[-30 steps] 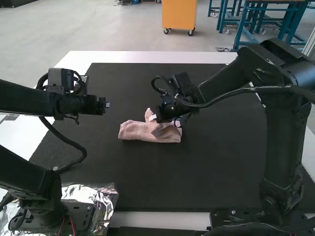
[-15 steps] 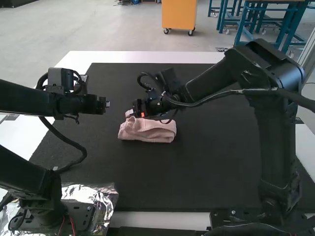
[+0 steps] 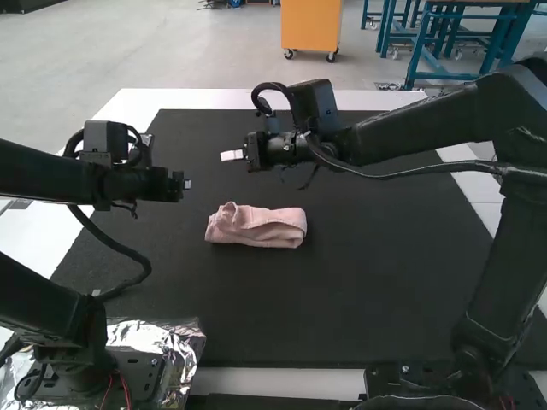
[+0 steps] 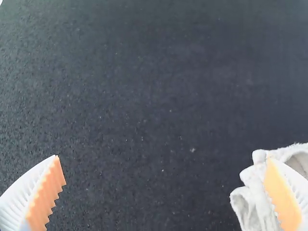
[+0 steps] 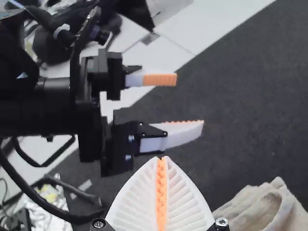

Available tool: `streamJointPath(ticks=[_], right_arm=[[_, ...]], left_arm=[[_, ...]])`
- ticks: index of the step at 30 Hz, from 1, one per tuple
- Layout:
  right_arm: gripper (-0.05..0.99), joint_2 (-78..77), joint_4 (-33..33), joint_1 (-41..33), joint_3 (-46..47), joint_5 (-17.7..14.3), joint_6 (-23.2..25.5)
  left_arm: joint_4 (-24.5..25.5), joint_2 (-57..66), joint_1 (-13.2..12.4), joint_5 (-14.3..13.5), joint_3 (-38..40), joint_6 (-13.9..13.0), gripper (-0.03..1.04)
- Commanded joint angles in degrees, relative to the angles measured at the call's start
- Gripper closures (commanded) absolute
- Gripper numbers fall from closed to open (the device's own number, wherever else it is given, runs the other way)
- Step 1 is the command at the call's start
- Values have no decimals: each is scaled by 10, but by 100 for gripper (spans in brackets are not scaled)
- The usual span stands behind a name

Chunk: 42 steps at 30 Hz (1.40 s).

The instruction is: Fold the towel.

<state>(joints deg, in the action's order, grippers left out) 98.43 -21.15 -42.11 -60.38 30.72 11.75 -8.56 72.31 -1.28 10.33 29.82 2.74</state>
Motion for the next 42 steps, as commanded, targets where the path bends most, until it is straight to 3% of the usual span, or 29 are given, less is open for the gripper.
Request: streamJointPath(ticks=[1,7,18,30,34,42], right_arm=[[96,7,-32,19,51,9,5],[96,44,-117,28,99,25,14],[96,157,-233,31,91,37,36],[96,273,-286,30,27,64,42],[96,308,-324,30,14,65,64],[96,369,-326,21,-24,58,65]], left_arm=[[-4,-13,-5,2,-3,7,4],[-3,-18,-5,1,3,22,4],[-13,-18,-4,0,3,39,4],[-16,-19,-3,0,3,44,4],[-16,-18,-5,1,1,44,4],[-18,-18,-5,1,3,44,4]])
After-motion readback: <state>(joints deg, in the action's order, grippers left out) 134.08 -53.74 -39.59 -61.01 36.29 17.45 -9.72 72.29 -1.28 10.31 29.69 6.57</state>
